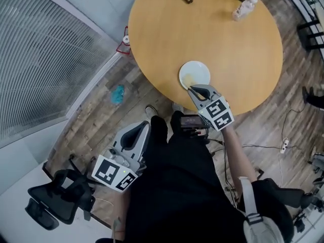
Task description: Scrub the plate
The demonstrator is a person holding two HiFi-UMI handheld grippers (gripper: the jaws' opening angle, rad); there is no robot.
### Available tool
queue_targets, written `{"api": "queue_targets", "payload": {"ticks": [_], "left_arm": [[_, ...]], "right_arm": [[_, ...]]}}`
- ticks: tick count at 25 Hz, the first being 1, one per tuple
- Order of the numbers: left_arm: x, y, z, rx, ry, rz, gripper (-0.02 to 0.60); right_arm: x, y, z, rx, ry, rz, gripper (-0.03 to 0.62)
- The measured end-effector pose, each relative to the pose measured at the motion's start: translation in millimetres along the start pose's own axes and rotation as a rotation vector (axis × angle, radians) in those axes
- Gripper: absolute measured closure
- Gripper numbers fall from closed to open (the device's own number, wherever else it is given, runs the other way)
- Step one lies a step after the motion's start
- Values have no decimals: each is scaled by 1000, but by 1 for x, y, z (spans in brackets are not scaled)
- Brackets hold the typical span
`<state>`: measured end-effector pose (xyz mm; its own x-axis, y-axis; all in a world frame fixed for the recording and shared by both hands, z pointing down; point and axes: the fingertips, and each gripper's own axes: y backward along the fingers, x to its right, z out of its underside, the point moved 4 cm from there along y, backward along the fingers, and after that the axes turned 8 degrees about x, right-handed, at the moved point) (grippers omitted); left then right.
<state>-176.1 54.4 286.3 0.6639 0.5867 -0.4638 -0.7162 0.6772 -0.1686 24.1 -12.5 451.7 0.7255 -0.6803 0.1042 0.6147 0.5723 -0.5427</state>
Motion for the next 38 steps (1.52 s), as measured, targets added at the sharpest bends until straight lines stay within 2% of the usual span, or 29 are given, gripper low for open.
{"api": "queue_targets", "payload": {"ticks": [6,11,18,38], "left_arm": [[14,-3,19,-29,23,-55,571],[23,-12,31,-19,62,-107,571],[28,-17,42,-1,89,-156,571],[26,-22,25,26,50,-167,571]], "right_arm": [[9,-33,33,-98,48,-72,568],[10,-54,55,-171,91,-145,568],[18,-72,68,-221,112,-184,568],[58,-95,56,-237,40,-127,568]]}}
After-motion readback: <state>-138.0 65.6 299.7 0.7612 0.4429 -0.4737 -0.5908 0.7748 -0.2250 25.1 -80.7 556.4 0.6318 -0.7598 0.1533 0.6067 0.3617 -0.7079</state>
